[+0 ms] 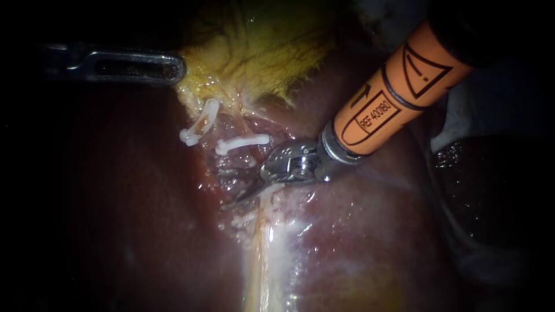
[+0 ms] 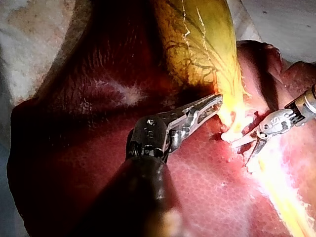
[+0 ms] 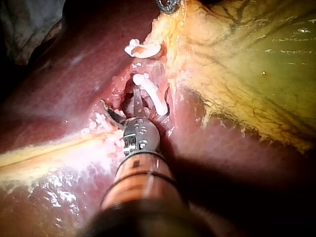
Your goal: Go to the cutting position right tube
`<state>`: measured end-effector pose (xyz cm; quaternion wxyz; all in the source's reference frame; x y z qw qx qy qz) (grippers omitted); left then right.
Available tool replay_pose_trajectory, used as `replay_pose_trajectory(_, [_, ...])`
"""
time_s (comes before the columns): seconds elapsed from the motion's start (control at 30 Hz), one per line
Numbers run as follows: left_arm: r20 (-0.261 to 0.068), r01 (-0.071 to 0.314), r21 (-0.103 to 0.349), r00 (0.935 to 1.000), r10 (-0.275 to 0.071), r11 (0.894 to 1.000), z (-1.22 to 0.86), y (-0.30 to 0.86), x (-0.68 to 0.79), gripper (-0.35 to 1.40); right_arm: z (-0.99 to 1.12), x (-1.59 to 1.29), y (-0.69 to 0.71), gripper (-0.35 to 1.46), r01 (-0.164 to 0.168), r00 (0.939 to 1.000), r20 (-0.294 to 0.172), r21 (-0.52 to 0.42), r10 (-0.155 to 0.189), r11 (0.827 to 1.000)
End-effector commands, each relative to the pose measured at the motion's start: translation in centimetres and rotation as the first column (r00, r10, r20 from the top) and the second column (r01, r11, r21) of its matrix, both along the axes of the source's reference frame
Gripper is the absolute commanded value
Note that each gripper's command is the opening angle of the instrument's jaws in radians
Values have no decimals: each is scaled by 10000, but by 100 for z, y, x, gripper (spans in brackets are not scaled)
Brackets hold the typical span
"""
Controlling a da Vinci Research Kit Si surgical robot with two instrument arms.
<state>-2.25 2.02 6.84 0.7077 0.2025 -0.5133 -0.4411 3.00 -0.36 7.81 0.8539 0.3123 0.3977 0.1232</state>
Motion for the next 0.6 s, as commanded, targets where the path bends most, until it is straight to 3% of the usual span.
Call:
replay_pose_trajectory(0.03, [-2, 0, 2, 10000, 0, 10000, 0, 0, 0, -35, -1, 0, 0, 83, 2, 10000, -6, 8, -2, 10000])
replay_pose_trajectory(0.3, [-2, 0, 2, 10000, 0, 10000, 0, 0, 0, -35, -15, -4, 5, 85, -218, 9991, -351, 231, 226, 9995])
replay_pose_trajectory(0.6, [-2, 1, 2, 10000, -1, 10000, 0, 0, 0, -35, -30, -11, 3, 88, -177, 9982, -570, 232, 190, 9996])
